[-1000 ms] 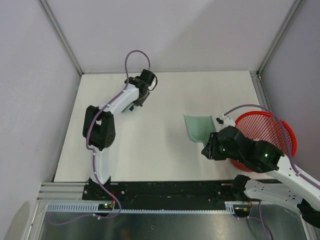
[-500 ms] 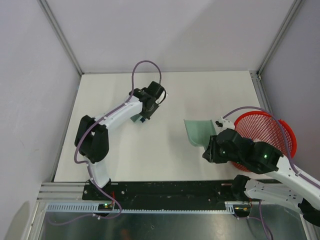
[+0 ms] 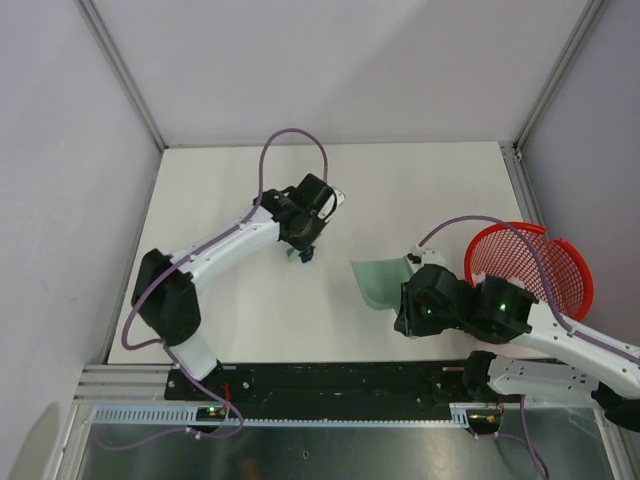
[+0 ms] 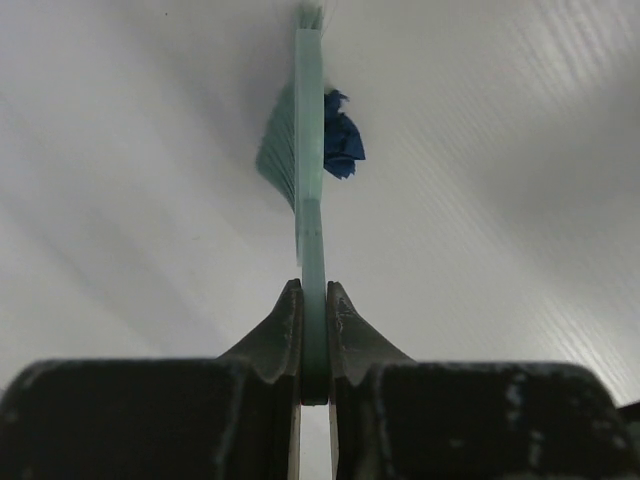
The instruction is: Sweep away the paper scraps from the table
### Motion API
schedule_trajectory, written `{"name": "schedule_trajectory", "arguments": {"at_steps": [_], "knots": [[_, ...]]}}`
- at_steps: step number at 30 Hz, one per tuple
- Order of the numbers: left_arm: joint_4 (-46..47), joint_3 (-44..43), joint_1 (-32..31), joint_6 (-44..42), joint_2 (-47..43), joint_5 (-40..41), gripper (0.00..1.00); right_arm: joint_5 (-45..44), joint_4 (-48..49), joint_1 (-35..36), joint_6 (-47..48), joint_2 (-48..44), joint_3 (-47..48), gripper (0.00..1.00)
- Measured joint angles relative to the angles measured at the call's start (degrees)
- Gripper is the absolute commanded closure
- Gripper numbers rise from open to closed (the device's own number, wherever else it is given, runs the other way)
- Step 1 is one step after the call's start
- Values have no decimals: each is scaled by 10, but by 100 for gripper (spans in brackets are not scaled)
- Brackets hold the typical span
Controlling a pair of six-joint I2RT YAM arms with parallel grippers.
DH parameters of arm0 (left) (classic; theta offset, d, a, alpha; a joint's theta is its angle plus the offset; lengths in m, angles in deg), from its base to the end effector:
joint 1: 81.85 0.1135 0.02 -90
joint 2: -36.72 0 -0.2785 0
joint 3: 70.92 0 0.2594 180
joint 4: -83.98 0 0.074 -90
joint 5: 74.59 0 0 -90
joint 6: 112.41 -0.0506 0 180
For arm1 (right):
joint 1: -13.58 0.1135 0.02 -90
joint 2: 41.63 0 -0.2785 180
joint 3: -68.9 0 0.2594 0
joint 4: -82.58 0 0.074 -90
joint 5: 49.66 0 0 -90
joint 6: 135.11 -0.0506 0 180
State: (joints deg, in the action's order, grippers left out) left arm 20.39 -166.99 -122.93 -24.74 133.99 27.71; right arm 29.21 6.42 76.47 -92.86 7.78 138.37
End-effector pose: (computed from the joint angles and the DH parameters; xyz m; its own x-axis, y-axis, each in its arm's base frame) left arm 0.2838 -0.2331 0.2726 -0.6581 0.6264 -0.4177 0.6009 0.7713 0.2099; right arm 0.0777 0.1303 0.3113 -0.8645 -0.0948 -0.4936 -0.2743 0.9120 0.3051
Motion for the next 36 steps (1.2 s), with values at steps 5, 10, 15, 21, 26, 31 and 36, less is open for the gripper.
{"name": "schedule_trajectory", "arguments": {"at_steps": [5, 10, 15, 21, 26, 31, 36], "knots": [[-9, 0, -1, 20, -52, -29, 100, -2, -10, 51, -31, 29, 3, 100], [-29, 0, -2, 24, -93, -12, 99, -8, -25, 78, -52, 59, 22, 100], [-39, 0, 2, 24, -127, 57, 100, -11, -29, 78, -56, 64, 37, 100], [-41, 0, 21, 24, -116, 99, 100, -4, -15, 61, -37, 120, 39, 100], [-42, -2, 26, 23, -72, 105, 100, 19, 22, 47, 6, 199, 39, 100], [-43, -11, 29, 24, -30, 98, 100, 47, 63, 32, 51, 259, 39, 100], [-43, -13, 34, 24, -12, 83, 100, 73, 101, 15, 91, 294, 39, 100]]}}
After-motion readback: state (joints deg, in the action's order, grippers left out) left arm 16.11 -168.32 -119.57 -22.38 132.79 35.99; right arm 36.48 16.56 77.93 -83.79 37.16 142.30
